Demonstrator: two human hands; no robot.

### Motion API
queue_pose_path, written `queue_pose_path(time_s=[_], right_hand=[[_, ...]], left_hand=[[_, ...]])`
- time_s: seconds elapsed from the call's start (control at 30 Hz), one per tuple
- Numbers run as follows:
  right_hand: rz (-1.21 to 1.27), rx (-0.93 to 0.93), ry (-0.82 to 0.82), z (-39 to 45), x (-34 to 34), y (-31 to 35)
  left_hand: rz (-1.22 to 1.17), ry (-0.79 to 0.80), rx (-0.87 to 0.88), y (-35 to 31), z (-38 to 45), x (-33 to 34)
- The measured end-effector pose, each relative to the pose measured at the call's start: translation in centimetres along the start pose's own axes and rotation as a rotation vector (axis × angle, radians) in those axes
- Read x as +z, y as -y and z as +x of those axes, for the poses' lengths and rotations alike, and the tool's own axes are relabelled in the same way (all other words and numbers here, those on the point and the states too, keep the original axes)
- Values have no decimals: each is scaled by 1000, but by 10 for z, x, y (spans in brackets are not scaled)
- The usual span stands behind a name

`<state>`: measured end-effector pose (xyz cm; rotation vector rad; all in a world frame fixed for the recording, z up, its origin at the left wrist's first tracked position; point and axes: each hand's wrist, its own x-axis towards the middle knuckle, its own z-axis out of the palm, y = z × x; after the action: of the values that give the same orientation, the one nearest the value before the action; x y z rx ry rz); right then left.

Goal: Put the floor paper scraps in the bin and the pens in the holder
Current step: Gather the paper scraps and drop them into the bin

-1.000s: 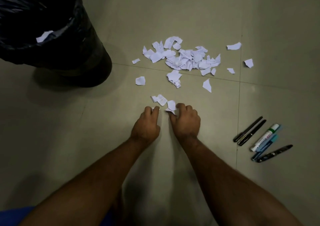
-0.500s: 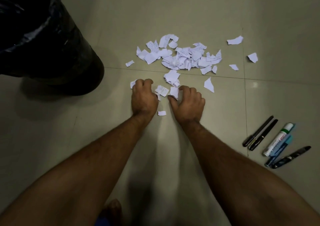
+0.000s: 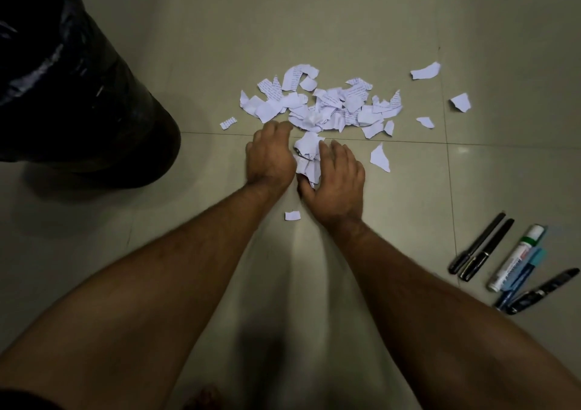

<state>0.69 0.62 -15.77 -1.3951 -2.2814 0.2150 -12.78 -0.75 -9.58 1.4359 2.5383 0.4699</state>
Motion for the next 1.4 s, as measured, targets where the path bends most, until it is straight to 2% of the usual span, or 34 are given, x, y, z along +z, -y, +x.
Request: queue_pose_path(time_s=[0.1,0.2,0.27,0.43,0.5,0.53,0.63,0.83,0.93,1.0,1.1,1.27,1.4], right_hand=[[10,50,16,1,3,0],[10,47,26,1,1,-1],[2,55,24,2,0,0],[7,62,20,1,-2,3],[26,48,-7,1,-3,2],[39,34,-16,1,-3,1],[102,-38,41,1,-9,-1],[66,-165,276,4,-20,-10],[-10,-143,396,8,-26,-6],[-34,-139,354,7,-30,0],[-71,-126,306,2,-34,11],[-46,-93,353,-1,-33,20],[22,-34,400,0,-32,24]], left_hand=[[65,80,258,-14,26,1],[321,276,450,-17,43,4],[414,318,432,-7,40,4],[288,91,370,17,18,4],[212,75,336,19,21,4],[173,136,320,17,24,3],[190,450,311,16,26,-3],[205,588,281,28,7,-13],[281,694,265,28,1,-18],[348,670,288,24,-9,-21],[323,514,282,23,-21,-21],[346,350,245,31,-35,-18],[299,283,168,38,-41,-17]])
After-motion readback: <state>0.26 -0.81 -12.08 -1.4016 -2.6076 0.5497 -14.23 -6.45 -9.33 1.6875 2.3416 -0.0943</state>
